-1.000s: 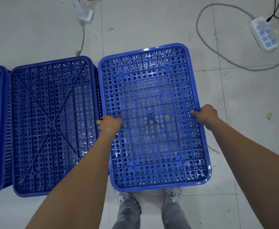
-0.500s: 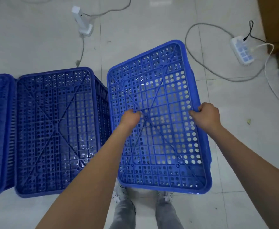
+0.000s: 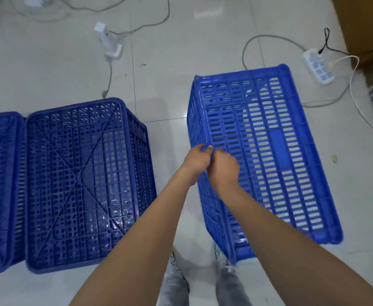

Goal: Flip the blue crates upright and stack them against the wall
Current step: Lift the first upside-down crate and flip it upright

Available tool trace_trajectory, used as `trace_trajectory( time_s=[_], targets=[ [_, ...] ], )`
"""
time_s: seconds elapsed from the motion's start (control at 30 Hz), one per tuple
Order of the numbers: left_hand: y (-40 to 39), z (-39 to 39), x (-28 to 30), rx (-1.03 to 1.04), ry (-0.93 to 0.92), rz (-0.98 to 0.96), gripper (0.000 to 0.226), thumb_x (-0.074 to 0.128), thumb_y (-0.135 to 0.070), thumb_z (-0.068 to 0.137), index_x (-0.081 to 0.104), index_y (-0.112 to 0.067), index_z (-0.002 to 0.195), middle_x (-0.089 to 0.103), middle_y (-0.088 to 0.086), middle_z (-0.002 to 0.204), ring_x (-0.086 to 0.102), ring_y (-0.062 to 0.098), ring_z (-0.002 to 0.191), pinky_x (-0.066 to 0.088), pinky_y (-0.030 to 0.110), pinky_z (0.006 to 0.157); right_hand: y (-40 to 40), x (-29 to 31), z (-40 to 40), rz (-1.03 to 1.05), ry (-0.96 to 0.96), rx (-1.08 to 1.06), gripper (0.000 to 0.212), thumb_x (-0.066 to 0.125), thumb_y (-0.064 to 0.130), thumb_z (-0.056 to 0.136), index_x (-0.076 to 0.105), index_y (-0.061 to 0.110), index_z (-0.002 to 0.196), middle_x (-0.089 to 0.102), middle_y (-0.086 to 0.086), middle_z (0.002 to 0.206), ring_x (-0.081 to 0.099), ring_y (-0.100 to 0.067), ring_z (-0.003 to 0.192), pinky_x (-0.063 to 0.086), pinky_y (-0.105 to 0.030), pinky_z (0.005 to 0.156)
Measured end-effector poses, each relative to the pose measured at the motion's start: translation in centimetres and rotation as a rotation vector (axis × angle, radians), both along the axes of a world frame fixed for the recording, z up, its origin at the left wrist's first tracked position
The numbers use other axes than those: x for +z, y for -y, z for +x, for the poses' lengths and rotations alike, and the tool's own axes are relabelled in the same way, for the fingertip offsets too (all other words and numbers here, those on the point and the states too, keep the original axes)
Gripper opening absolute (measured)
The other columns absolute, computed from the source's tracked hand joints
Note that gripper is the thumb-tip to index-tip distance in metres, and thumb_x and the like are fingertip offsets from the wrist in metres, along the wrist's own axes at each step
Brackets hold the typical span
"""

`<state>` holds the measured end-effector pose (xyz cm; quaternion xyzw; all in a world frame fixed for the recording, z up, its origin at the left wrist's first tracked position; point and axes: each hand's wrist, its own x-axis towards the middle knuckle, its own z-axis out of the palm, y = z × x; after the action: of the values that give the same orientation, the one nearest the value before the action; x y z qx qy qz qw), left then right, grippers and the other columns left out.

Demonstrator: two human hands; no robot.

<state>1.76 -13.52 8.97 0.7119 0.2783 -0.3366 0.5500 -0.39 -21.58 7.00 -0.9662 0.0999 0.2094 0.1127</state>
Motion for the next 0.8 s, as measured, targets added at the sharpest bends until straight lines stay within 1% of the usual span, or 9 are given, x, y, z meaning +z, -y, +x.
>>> trace_trajectory(
  time_s=[0.13, 0.23, 0.33, 0.4, 0.5, 0.57, 0.67, 0.73, 0.8],
  targets=[
    [-1.1, -0.5, -1.7, 0.032, -0.023, 0.029, 0.049, 0.044, -0.027, 0.105, 0.039, -0.012, 0.151, 0.047, 0.006, 0.151, 0.048, 0.024, 0.134, 0.043, 0.033, 0.104, -1.7, -2.3, -1.3, 0.082, -0.025, 0.062, 0.020, 0.054, 0.005, 0.093, 0.056, 0.003, 0.113, 0.067, -0.013, 0.102, 0.067, -0.032, 0.095, 0.046, -0.036, 0.068],
    [-1.8, -1.0, -2.1, 0.048, -0.051, 0.040, 0.048, 0.040, -0.022, 0.105, 0.038, -0.011, 0.152, 0.050, 0.008, 0.149, 0.051, 0.025, 0.130, 0.043, 0.032, 0.100, -2.1, -2.5, -1.0, 0.138, -0.066, 0.089, 0.018, 0.055, 0.002, 0.093, 0.057, 0.003, 0.111, 0.066, -0.014, 0.103, 0.065, -0.032, 0.095, 0.045, -0.035, 0.068],
    [-2.1, -1.4, -2.4, 0.060, -0.079, 0.066, 0.051, 0.041, -0.023, 0.104, 0.036, -0.013, 0.153, 0.049, 0.010, 0.149, 0.053, 0.026, 0.125, 0.044, 0.035, 0.102, -0.6, -1.8, 0.3, 0.206, -0.180, 0.093, 0.018, 0.061, 0.021, 0.095, 0.059, 0.004, 0.097, 0.062, -0.013, 0.089, 0.063, -0.032, 0.085, 0.043, -0.032, 0.062],
    [-2.0, -1.9, -2.5, 0.069, -0.092, 0.079, 0.053, 0.043, -0.024, 0.103, 0.034, -0.015, 0.154, 0.049, 0.012, 0.148, 0.051, 0.028, 0.129, 0.043, 0.038, 0.108, 1.9, -1.1, 0.9, 0.243, -0.145, 0.049, 0.024, 0.059, 0.028, 0.097, 0.058, 0.005, 0.090, 0.060, -0.011, 0.081, 0.062, -0.029, 0.079, 0.046, -0.032, 0.060],
    [-1.2, -2.9, -2.6, 0.048, -0.123, 0.061, 0.056, 0.046, -0.026, 0.103, 0.029, -0.016, 0.156, 0.049, 0.012, 0.147, 0.053, 0.026, 0.121, 0.046, 0.035, 0.101, 8.1, 0.1, 1.5, 0.165, 0.150, -0.065, 0.024, 0.058, 0.018, 0.096, 0.056, 0.004, 0.115, 0.059, -0.016, 0.108, 0.057, -0.032, 0.100, 0.048, -0.038, 0.073],
    [-0.4, -3.6, -2.8, 0.031, -0.125, 0.041, 0.057, 0.048, -0.025, 0.103, 0.027, -0.019, 0.156, 0.051, 0.009, 0.144, 0.054, 0.023, 0.112, 0.045, 0.032, 0.090, 13.2, 0.4, 2.0, 0.015, 0.271, -0.178, 0.051, 0.068, 0.019, 0.088, 0.045, 0.003, 0.130, 0.043, -0.021, 0.131, 0.045, -0.038, 0.116, 0.045, -0.046, 0.090],
    [0.6, -3.8, -3.5, 0.023, -0.122, 0.072, 0.058, 0.049, -0.024, 0.102, 0.026, -0.022, 0.156, 0.055, 0.010, 0.140, 0.059, 0.029, 0.117, 0.050, 0.035, 0.082, 19.5, -0.3, 3.0, 0.025, 0.054, -0.409, 0.080, 0.073, 0.031, 0.085, 0.028, 0.000, 0.143, 0.028, -0.025, 0.145, 0.036, -0.044, 0.129, 0.037, -0.050, 0.103],
    [0.9, -3.8, -4.2, 0.011, -0.111, 0.111, 0.057, 0.049, -0.024, 0.102, 0.026, -0.023, 0.155, 0.059, 0.013, 0.135, 0.062, 0.034, 0.116, 0.055, 0.039, 0.082, 22.2, -1.3, 3.6, 0.191, -0.183, -0.545, 0.087, 0.070, 0.044, 0.087, 0.028, -0.005, 0.145, 0.037, -0.027, 0.144, 0.044, -0.043, 0.128, 0.041, -0.048, 0.103],
    [1.1, -4.0, -4.8, 0.007, -0.101, 0.138, 0.055, 0.048, -0.021, 0.102, 0.028, -0.023, 0.154, 0.059, 0.012, 0.134, 0.062, 0.033, 0.115, 0.055, 0.041, 0.090, 23.5, -1.9, 3.6, 0.295, -0.256, -0.587, 0.089, 0.066, 0.050, 0.087, 0.032, -0.008, 0.145, 0.046, -0.023, 0.142, 0.050, -0.041, 0.124, 0.045, -0.049, 0.101]
  ],
)
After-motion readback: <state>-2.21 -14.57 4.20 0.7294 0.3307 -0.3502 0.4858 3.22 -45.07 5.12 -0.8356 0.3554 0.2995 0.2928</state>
